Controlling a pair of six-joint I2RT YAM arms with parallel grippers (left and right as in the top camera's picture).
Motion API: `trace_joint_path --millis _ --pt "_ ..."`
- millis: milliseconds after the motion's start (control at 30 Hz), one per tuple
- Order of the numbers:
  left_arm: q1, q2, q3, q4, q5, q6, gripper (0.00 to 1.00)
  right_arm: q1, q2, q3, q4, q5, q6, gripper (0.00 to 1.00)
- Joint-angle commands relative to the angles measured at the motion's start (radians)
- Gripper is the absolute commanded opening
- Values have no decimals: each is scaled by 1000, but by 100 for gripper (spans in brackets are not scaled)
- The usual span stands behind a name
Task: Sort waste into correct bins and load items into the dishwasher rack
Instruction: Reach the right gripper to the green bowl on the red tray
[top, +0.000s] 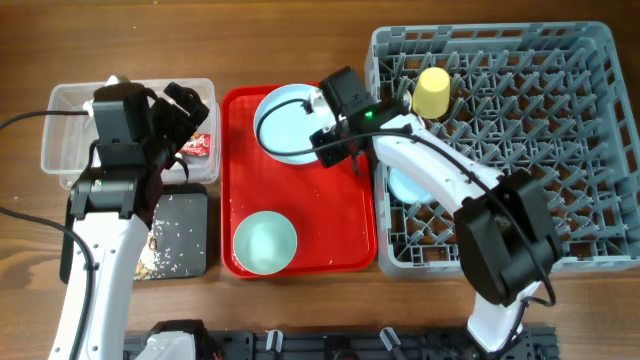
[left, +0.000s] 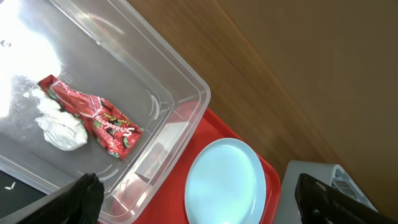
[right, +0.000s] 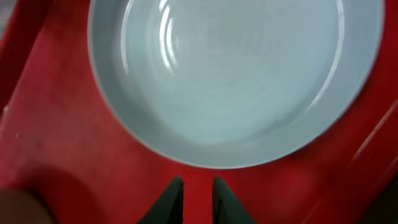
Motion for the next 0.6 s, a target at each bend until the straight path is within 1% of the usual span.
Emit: trace_joint_path --millis 0,67,133,233,267,333,400,467,567 --pt "8 2 12 2 4 2 100 69 -91 13 -40 -27 -31 18" --pt "8 2 12 2 4 2 100 108 -134 13 -73 -27 -28 18" --pt "8 2 12 2 4 2 100 179 -181 12 -148 -26 -30 21" --pt "8 2 12 2 4 2 100 274 -192 11 -252 -24 -47 22" --pt "8 2 12 2 4 2 100 337 -190 -12 -277 -21 -47 23" --pt "8 2 12 2 4 2 100 410 -190 -52 -266 10 -42 23" --pt "8 2 12 2 4 2 100 472 -190 -98 -225 80 -42 23" --pt "8 2 12 2 4 2 100 518 -186 -154 -154 159 -42 22" --pt "8 2 12 2 4 2 100 522 -181 -225 -57 213 -42 22"
